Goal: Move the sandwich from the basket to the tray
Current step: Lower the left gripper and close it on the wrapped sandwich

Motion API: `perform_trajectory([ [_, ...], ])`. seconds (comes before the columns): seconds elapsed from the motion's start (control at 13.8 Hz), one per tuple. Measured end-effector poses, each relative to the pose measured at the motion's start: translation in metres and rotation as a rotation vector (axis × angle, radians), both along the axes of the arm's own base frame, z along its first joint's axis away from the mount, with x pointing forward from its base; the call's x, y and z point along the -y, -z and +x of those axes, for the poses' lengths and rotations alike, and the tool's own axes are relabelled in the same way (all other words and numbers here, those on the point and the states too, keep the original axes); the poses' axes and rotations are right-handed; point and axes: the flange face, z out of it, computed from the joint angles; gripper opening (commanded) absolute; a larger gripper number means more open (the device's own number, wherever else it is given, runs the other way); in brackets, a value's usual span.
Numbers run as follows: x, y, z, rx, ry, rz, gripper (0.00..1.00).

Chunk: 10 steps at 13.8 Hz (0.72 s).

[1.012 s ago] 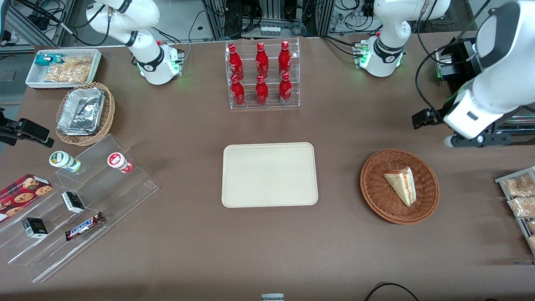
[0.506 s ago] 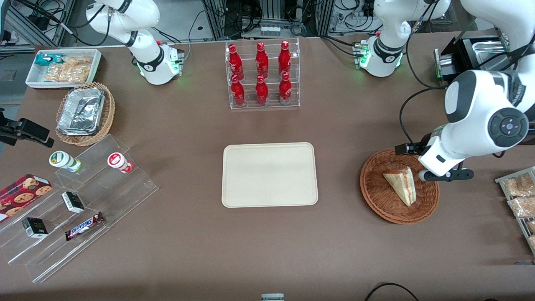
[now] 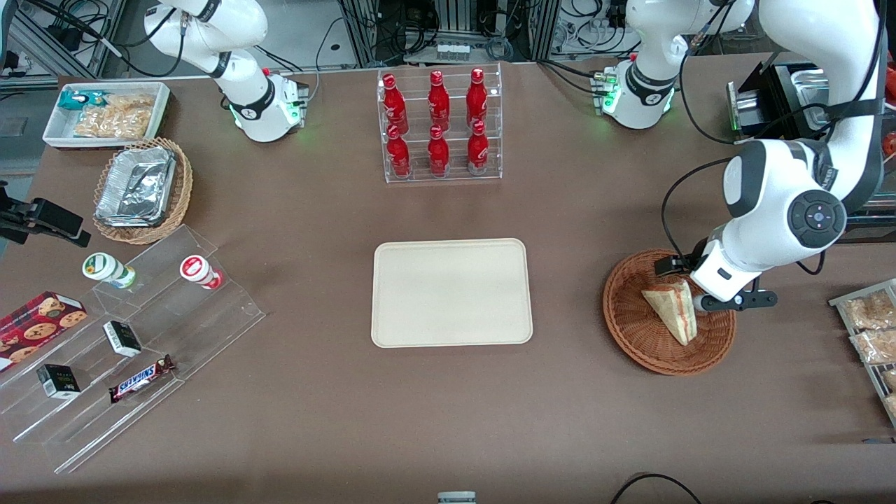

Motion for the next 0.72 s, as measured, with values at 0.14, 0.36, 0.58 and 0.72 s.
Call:
perform_trajectory([
  [0.14,-0.013,0.020,-0.006,0.035,-0.039,-0.003,1.00],
  [0.36,-0.027,0.041,-0.014,0.082,-0.207,0.001,1.00],
  [0.58,-0.027,0.059,-0.020,0.135,-0.353,-0.001,1.00],
  [0.72,-0.028,0.078,-0.021,0.156,-0.452,-0.004,1.00],
])
